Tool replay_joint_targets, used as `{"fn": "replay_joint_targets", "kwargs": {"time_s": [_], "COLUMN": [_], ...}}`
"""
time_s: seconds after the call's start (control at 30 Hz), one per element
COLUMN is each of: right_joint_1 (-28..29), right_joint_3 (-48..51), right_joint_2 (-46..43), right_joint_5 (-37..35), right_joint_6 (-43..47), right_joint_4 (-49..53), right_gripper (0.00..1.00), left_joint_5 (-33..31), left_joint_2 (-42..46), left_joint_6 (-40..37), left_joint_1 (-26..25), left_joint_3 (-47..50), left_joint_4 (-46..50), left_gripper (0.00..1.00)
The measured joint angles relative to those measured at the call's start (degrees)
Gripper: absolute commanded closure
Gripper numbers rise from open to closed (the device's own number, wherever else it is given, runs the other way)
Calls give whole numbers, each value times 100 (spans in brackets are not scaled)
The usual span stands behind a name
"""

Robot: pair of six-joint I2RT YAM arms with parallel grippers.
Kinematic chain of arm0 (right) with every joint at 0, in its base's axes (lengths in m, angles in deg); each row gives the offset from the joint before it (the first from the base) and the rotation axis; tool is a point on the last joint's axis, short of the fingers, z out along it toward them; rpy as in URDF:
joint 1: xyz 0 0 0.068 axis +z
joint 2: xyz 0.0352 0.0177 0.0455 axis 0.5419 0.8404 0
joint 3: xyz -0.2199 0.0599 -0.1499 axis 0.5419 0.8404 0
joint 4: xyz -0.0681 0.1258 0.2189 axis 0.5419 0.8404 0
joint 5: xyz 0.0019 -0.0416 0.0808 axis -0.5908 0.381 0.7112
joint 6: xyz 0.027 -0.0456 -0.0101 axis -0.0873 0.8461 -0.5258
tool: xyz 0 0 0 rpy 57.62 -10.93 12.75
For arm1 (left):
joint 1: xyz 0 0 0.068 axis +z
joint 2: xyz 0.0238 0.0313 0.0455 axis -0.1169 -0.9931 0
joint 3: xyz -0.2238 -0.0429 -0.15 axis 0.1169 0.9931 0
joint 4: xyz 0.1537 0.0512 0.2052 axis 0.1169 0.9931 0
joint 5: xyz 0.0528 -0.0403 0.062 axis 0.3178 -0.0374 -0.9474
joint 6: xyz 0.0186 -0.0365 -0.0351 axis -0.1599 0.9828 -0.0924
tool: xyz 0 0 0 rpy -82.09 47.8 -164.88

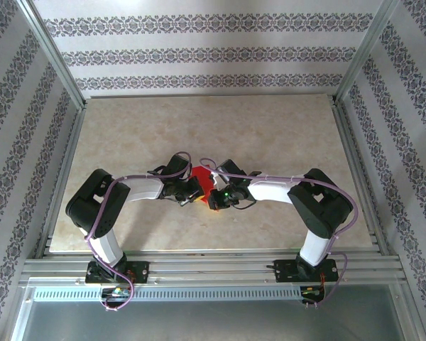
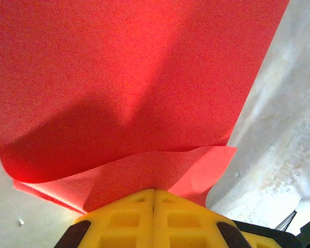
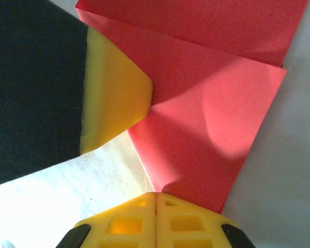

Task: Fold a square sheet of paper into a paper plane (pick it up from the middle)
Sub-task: Third fold the triangle at the center of the table.

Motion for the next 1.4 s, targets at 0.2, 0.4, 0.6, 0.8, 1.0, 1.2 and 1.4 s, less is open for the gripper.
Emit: {"fn": "replay_joint_targets", "kwargs": {"time_s": [0.2, 0.4, 0.6, 0.8, 1.0, 1.2, 1.4], "right_joint_1": [0, 0, 0, 0, 0, 0, -2], "right_joint_3": [-15, -31, -31, -83, -136, -181, -243], "right_joint_2": [28, 59, 61, 87, 114, 149, 195], "right_joint_5": [-22, -17, -17, -13, -9, 26, 48], "right_joint_6": [2, 22, 24, 24, 22, 22, 20], "right_joint_4": [15, 24, 24, 92, 164, 219, 256], "right_gripper": [93, 93, 93, 93, 93, 93, 93], "left_joint_5": [-2, 0, -66, -66, -68, -63, -238], "left_joint_2": [0, 0, 0, 219, 363, 197, 79], "left_joint_6": [-2, -15, -225, -372, -350, -345, -514], "left_joint_1": [0, 0, 7, 7, -13, -153, -212], "left_joint_3": [-2, -28, -258, -450, -267, -168, -170], "left_joint_4": [2, 33, 332, 372, 326, 291, 289], "left_gripper": [97, 95, 89, 88, 91, 92, 93]}}
